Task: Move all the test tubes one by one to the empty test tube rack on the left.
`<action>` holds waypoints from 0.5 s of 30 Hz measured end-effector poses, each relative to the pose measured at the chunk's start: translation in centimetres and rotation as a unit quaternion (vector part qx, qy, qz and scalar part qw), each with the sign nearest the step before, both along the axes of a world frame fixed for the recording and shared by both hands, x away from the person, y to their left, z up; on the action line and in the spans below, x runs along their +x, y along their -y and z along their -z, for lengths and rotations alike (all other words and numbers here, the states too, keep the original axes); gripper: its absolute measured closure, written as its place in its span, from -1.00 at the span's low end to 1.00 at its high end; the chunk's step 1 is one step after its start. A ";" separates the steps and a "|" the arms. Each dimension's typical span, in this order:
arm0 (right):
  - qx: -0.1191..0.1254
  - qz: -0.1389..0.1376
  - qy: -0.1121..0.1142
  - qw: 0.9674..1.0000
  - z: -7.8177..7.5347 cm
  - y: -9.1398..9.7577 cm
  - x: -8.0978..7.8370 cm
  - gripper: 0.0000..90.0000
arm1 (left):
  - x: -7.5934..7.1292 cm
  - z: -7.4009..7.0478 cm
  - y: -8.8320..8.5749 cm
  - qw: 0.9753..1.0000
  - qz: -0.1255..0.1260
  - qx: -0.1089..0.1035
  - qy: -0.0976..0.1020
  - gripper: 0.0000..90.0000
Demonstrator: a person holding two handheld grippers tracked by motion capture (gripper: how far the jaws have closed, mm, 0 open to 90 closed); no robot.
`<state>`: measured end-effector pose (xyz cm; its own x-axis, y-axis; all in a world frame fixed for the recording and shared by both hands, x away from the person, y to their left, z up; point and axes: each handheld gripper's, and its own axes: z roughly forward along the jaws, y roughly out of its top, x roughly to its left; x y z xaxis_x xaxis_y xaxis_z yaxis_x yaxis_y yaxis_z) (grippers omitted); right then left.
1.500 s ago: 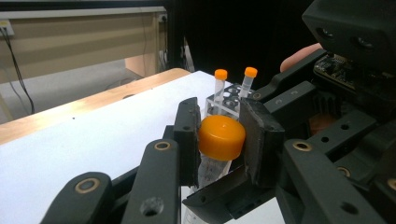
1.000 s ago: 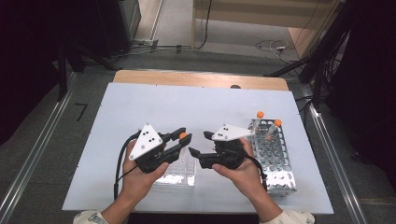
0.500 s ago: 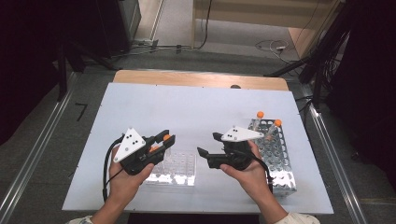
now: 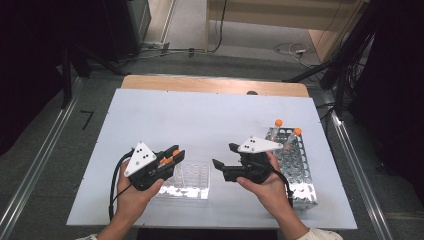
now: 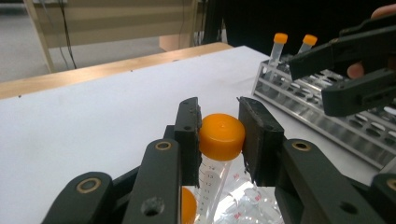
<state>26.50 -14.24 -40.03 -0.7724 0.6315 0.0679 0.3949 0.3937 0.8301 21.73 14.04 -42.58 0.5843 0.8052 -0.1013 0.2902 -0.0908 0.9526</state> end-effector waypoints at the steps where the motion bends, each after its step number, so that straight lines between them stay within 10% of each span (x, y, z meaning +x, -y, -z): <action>1: -0.002 0.000 0.000 1.000 0.0 0.0 0.0 -0.43 | 0.0 0.2 0.1 1.000 -0.001 0.005 0.000 0.58; 15: -0.003 0.002 -0.003 1.000 0.1 0.2 0.1 -0.43 | -0.1 1.3 0.2 1.000 -0.001 0.022 -0.011 0.56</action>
<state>26.56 -14.40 -40.14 -0.7700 0.6343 0.0688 0.4013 0.3977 0.8251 21.67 13.80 -43.83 0.5801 0.8108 -0.0781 0.3119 -0.1326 0.9408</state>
